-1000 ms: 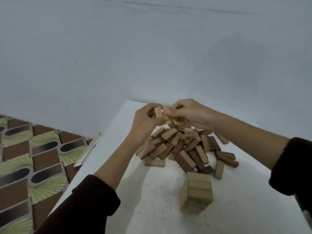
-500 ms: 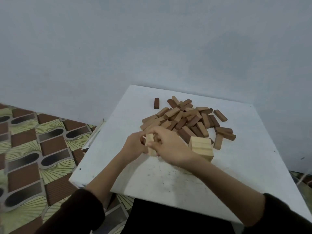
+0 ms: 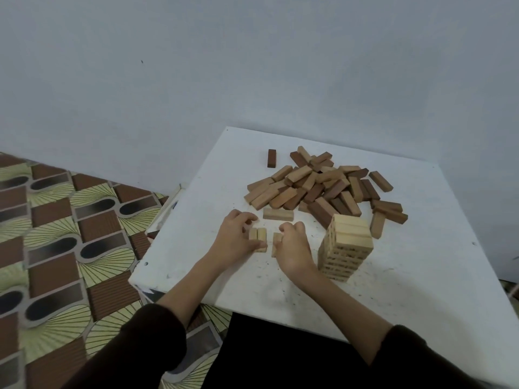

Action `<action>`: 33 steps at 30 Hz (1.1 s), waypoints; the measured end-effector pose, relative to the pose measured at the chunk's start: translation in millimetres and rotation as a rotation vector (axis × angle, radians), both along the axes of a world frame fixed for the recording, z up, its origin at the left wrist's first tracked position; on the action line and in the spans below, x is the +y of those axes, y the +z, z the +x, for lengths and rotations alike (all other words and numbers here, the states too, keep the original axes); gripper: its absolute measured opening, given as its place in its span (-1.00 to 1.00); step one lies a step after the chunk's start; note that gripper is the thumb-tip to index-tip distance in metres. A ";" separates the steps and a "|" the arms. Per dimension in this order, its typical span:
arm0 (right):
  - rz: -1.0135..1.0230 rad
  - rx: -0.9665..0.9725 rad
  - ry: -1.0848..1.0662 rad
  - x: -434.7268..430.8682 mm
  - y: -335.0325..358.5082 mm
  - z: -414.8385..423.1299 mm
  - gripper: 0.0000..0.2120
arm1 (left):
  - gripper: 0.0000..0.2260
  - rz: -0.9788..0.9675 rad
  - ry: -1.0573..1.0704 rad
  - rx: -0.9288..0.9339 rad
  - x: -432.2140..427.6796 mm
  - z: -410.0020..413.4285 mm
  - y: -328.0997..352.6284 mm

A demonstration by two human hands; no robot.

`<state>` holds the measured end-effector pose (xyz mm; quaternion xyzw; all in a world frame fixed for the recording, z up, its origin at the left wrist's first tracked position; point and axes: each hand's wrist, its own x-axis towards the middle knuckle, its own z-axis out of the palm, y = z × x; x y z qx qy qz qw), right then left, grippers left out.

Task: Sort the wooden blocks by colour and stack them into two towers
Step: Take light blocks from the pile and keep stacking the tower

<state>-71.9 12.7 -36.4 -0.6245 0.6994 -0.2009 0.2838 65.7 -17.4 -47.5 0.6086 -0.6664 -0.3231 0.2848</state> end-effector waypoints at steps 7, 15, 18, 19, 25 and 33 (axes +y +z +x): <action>-0.013 -0.135 0.116 -3.4 -4.5 -2.9 -0.55 | -0.32 0.025 -0.186 0.017 3.1 11.8 -2.6; -0.040 -0.150 0.237 -5.2 -18.7 -8.1 -0.33 | -0.32 -0.023 -0.299 0.062 3.0 17.1 -10.2; -0.055 -0.181 0.243 -5.6 -20.3 -9.3 -0.33 | -0.32 -0.015 -0.288 0.109 3.2 17.7 -14.2; -0.064 -0.184 0.248 -5.5 -21.2 -10.0 -0.34 | -0.32 -0.018 -0.284 0.121 3.3 17.6 -15.7; -0.093 -0.207 0.277 -4.7 -22.4 -11.1 -0.36 | -0.31 -0.028 -0.252 0.141 2.3 17.5 -20.8; -0.113 -0.224 0.271 -4.5 -26.8 -10.3 -0.36 | -0.31 -0.041 -0.240 0.139 5.3 16.2 -19.1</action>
